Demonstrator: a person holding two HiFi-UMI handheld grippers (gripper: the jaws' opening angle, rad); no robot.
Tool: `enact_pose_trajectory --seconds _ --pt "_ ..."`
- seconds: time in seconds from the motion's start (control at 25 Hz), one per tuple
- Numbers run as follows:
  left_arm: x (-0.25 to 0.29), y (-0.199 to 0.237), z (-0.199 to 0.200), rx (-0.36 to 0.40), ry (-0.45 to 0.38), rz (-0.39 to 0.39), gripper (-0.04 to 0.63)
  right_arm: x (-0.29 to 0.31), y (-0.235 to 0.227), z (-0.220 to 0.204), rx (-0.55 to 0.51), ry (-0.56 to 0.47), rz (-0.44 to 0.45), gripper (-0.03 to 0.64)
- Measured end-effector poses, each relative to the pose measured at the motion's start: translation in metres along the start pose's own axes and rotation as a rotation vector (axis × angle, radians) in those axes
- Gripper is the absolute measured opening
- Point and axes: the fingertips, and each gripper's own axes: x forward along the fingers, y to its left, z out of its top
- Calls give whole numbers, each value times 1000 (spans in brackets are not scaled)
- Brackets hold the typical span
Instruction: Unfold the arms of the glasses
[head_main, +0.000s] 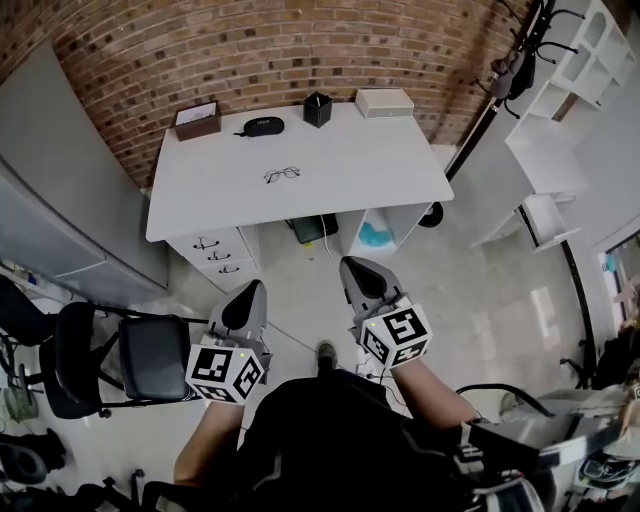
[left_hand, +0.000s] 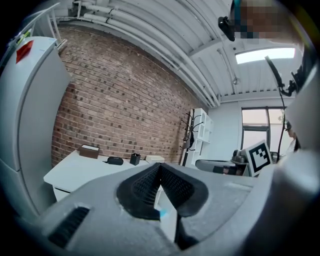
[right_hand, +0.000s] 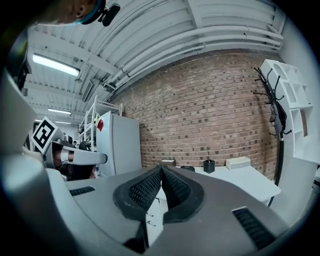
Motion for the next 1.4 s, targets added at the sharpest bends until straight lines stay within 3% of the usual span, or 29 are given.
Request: enact_pose_trajectory --seconds 0.32,0.56,0.8,1.0,1.24,1.4 --pt "75 -12 -4 -18 63 -31 9 26 -72 3 -63 30 23 8" --pt "115 -11 -3 20 97 19 9 41 -113 -4 -35 37 43 8" --pt "138 -1 6 36 76 24 9 67 -122 -5 -29 34 91 8" --pt "156 14 3 41 73 15 9 89 -128 -2 -41 36 75 8" --pt "187 52 -10 -4 87 25 9 117 -141 0 -80 43 63 8" --pt "211 79 0 21 104 10 9 143 -155 9 -64 34 26 8"
